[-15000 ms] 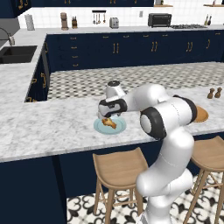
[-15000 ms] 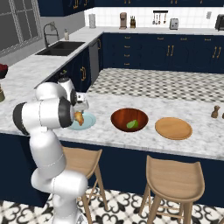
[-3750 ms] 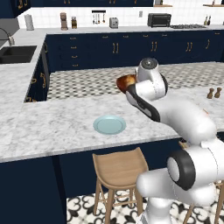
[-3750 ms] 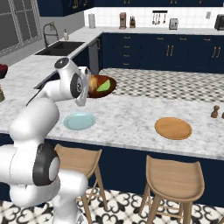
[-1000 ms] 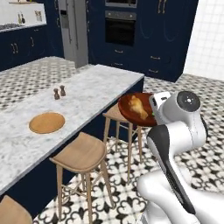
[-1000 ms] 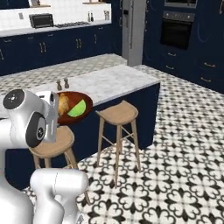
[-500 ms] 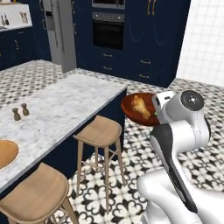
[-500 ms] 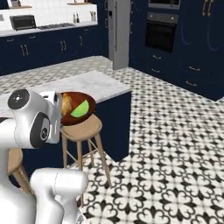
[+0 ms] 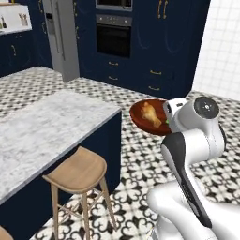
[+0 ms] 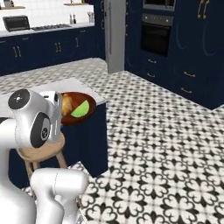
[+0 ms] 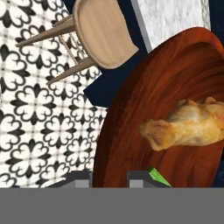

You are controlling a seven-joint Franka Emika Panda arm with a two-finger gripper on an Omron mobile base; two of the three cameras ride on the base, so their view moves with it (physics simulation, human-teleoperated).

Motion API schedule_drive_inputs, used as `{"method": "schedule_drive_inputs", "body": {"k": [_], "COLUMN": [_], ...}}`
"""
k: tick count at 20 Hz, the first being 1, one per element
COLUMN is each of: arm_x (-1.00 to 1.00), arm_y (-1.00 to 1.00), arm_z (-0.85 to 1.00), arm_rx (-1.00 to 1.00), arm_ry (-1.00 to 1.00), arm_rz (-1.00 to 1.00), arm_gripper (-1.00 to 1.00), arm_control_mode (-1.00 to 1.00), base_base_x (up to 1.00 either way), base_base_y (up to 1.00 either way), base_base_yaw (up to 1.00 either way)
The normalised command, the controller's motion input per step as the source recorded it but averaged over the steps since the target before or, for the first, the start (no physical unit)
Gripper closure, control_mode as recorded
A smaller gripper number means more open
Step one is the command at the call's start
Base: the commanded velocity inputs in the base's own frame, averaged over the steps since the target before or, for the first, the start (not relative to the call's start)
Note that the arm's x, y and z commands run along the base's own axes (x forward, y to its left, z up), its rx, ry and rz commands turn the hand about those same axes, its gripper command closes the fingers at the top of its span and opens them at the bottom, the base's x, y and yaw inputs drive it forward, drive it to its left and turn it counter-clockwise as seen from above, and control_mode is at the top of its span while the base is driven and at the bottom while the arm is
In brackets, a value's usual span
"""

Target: Pick the chicken drumstick and lemon wedge from their plates and place them in the bowl. Then put the bowl in the fridge.

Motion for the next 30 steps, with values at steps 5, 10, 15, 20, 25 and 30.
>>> {"method": "schedule_drive_inputs", "body": {"k": [5,10,15,20,25,30], "arm_x": [0.0,0.0,0.0,0.0,0.0,0.0], "arm_y": [0.0,0.0,0.0,0.0,0.0,0.0], "arm_z": [0.0,0.0,0.0,0.0,0.0,0.0], "arm_rx": [0.0,0.0,0.0,0.0,0.0,0.0], "arm_ry": [0.0,0.0,0.0,0.0,0.0,0.0], "arm_rz": [0.0,0.0,0.0,0.0,0.0,0.0], "arm_gripper": [1.0,1.0,1.0,1.0,1.0,1.0], "arm_control_mode": [1.0,1.0,1.0,1.0,1.0,1.0], "base_base_x": [0.83,0.73,0.72,0.79,0.87,0.89], "base_base_y": [-1.0,-1.0,-1.0,-1.0,-0.99,-1.0], "base_base_yaw": [0.16,0.19,0.2,0.25,0.41,0.43]}}
